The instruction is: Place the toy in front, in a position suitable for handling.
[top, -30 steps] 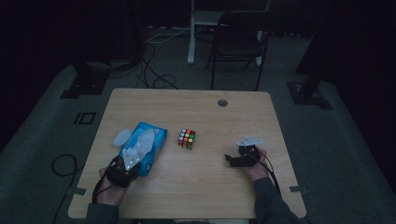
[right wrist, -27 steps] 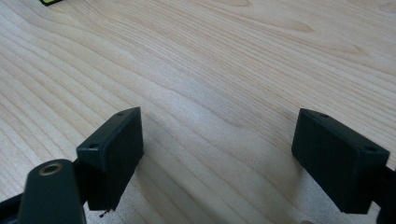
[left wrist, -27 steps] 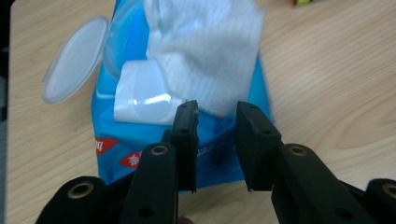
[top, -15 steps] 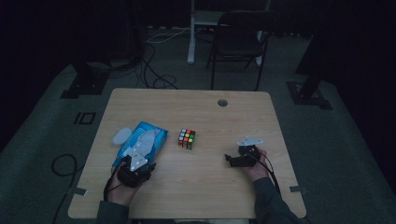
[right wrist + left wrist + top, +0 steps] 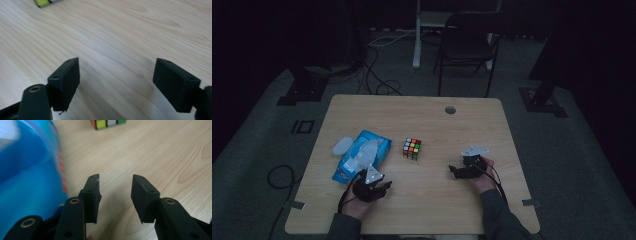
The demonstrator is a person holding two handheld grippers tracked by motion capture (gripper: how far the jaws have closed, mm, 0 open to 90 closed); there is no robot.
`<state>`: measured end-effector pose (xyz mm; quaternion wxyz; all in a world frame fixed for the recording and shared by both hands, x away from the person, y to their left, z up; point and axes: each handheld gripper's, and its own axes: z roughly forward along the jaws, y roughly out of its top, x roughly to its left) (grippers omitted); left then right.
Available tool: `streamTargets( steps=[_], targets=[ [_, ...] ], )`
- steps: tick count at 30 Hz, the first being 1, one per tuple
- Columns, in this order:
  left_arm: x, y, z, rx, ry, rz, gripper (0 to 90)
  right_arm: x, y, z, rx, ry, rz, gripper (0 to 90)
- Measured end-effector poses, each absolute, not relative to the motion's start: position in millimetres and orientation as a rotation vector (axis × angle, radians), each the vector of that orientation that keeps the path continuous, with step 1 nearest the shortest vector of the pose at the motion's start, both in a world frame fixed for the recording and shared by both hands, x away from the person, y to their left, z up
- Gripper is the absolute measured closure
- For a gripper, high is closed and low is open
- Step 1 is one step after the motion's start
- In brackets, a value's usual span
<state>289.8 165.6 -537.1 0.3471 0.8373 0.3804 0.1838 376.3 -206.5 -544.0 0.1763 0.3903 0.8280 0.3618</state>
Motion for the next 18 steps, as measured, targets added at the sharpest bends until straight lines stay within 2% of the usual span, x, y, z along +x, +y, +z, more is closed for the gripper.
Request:
streamTargets(
  steps=[10,18],
  targets=[
    [291,164,-544,2.168,0.987,0.442,56.7,384,-178,-520,1.023,2.334,1.135,21.5],
    [291,164,-545,2.16,0.986,0.437,54.8,397,-136,-509,0.934,2.363,1.203,18.8]
  ],
)
